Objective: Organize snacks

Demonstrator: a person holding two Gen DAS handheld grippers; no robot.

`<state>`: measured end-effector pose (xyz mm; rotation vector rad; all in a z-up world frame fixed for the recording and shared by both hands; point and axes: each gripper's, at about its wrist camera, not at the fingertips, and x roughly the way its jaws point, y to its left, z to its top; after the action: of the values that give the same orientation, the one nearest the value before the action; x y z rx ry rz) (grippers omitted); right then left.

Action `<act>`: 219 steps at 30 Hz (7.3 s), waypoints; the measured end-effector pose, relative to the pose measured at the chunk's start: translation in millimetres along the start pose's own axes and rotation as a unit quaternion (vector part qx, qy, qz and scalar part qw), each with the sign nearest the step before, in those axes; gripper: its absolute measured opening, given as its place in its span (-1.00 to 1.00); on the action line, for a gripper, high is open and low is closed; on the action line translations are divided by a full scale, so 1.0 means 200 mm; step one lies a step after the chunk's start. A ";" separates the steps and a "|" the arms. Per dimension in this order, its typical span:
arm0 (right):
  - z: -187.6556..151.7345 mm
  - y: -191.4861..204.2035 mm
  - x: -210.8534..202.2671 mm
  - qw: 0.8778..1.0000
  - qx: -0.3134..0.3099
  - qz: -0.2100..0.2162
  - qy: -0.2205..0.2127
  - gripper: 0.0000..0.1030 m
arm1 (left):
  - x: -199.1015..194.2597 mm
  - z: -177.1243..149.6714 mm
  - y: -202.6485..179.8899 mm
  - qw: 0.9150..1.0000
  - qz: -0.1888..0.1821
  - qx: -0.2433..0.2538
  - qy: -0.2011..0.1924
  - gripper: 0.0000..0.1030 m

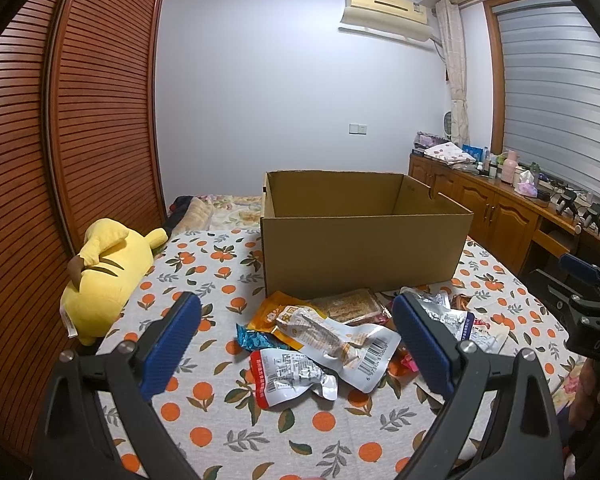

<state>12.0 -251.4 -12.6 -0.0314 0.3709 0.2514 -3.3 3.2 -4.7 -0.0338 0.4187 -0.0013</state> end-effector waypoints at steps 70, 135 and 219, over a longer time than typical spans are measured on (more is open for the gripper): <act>-0.36 -0.12 0.50 0.977 0.044 0.030 0.205 0.84 | 0.64 -0.15 0.06 0.979 -0.063 -0.049 0.188 0.83; -0.37 -0.21 0.43 0.975 -0.011 0.027 0.221 0.36 | 0.95 -0.13 -0.09 0.947 -0.085 -0.021 0.309 0.21; 0.48 -0.13 0.58 0.990 -0.077 0.082 0.087 -0.26 | 0.82 0.67 -0.10 0.979 -0.144 0.025 0.145 -0.48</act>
<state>156.3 -241.9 34.2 -0.1762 0.5286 0.4408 201.4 -14.1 51.8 -0.0454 0.7029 -0.3061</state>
